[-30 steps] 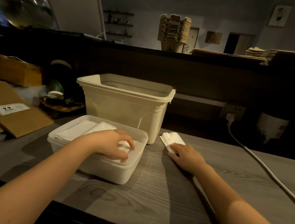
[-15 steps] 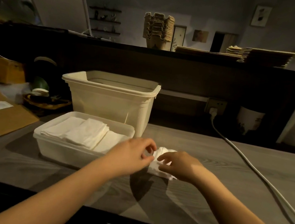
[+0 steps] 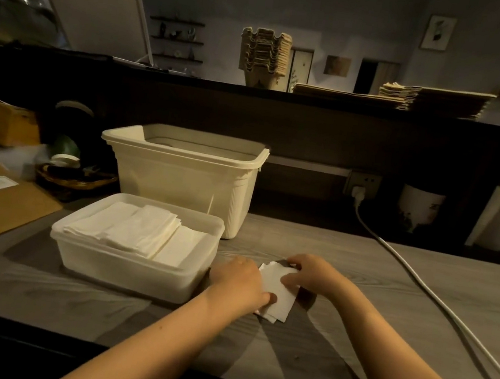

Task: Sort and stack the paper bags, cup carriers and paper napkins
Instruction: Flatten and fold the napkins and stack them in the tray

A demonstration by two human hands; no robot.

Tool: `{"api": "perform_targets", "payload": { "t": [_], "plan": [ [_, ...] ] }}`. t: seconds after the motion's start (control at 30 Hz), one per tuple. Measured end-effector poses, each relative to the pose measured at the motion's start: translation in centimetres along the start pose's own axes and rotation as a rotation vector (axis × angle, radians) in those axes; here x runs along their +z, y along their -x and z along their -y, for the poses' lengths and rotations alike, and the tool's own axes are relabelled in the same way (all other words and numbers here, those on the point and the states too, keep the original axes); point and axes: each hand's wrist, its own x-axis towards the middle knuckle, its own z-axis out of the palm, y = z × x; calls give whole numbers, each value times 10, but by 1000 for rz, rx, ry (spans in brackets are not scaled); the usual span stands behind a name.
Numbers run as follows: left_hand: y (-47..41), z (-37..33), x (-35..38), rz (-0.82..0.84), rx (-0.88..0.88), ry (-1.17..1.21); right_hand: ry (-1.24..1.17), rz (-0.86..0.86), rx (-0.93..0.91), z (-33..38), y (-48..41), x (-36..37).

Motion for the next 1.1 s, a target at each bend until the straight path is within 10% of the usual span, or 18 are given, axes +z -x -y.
{"api": "perform_targets", "payload": {
  "t": [0.53, 0.73, 1.1],
  "plan": [
    [-9, 15, -3, -218, 465, 788, -681, 198, -171, -45, 36, -22],
    [-16, 12, 16, -375, 342, 941, -327, -177, -261, -42, 32, -17],
    [-21, 15, 41, -275, 263, 731, -270, -104, -176, -50, 29, -18]
  ]
}}
